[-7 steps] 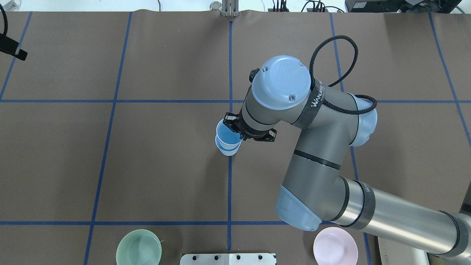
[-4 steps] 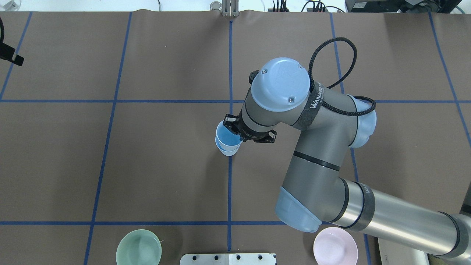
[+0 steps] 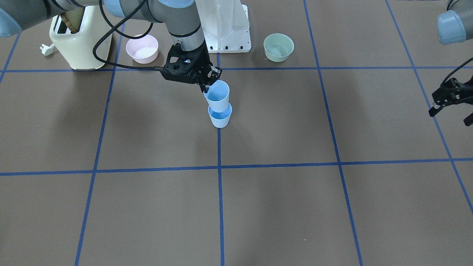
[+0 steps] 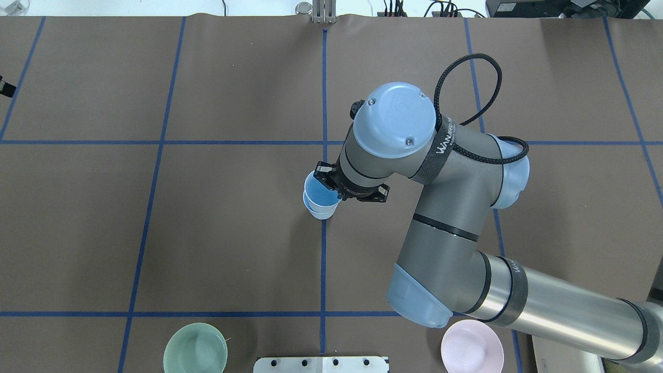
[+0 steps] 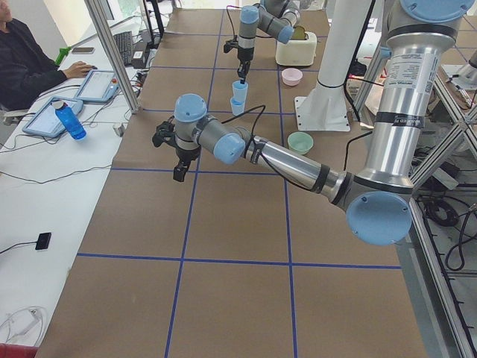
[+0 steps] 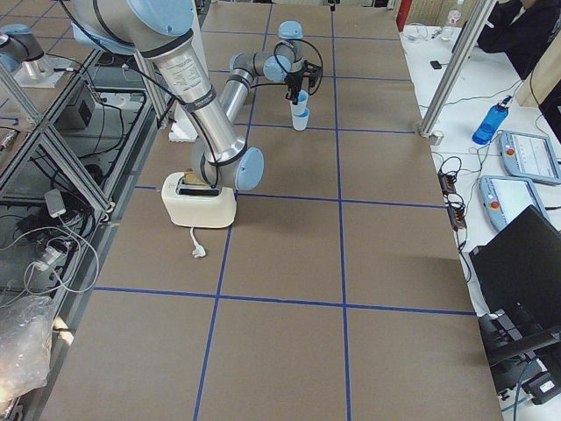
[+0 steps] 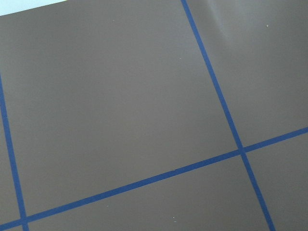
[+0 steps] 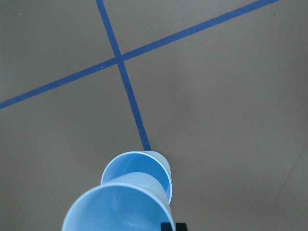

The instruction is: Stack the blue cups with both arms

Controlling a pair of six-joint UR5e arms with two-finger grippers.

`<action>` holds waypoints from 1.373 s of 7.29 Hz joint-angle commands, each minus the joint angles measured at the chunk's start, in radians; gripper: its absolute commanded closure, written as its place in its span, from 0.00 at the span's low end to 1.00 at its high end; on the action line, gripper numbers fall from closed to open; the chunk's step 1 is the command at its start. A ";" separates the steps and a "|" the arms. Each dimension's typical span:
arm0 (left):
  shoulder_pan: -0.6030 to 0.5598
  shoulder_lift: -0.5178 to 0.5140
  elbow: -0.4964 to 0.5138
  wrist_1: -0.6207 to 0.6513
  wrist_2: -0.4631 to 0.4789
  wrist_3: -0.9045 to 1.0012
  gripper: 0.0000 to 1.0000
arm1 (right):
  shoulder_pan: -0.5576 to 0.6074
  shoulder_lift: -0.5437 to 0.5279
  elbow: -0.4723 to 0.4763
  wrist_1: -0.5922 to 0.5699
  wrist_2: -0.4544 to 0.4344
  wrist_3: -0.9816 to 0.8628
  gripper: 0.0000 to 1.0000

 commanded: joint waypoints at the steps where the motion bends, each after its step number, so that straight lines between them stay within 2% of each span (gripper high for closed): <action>1: -0.029 0.030 0.013 -0.003 0.000 0.072 0.02 | 0.001 0.001 -0.006 0.000 -0.002 -0.001 1.00; 9: -0.046 0.061 0.013 -0.031 0.000 0.106 0.02 | 0.001 -0.003 -0.037 0.040 -0.021 -0.005 1.00; 10: -0.046 0.061 0.013 -0.031 0.000 0.106 0.02 | 0.001 -0.008 -0.037 0.040 -0.025 -0.007 0.56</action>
